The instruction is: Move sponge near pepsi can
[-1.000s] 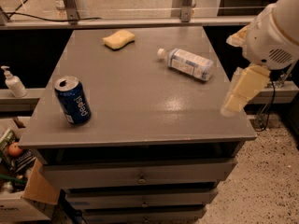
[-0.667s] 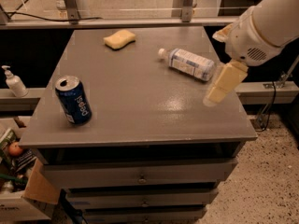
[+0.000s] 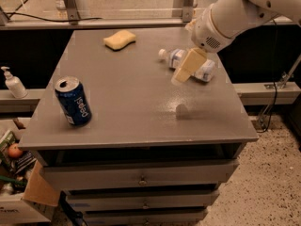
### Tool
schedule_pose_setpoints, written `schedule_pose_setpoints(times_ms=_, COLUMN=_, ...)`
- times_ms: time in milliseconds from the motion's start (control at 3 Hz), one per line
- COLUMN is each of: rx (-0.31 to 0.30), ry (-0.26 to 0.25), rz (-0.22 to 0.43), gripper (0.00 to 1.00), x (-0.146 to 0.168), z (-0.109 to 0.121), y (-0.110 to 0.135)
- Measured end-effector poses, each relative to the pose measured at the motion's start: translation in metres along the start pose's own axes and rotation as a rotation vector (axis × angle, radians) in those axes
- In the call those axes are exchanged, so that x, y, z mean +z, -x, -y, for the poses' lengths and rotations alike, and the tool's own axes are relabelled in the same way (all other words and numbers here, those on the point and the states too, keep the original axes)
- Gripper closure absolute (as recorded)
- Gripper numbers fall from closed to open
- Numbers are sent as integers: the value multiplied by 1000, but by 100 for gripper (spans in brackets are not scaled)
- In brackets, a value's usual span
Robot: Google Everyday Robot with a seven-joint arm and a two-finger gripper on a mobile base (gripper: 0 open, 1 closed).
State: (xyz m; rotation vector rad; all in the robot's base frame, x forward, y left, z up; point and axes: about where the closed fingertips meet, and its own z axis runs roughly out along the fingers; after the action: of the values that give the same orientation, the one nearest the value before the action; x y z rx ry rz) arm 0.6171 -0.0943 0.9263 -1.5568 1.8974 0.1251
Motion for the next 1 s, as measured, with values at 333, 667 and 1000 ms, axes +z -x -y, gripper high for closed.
schedule_pose_setpoints(times_ms=333, rx=0, ry=0, rz=0, gripper=0, x=0, z=0, y=0)
schedule_pose_setpoints(times_ms=667, rx=12, ry=0, rz=14, gripper=0, x=5, z=4, y=1)
schedule_pose_setpoints(times_ms=1000, rx=53, ry=-31, rz=55, gripper=0, x=27, z=29, y=8)
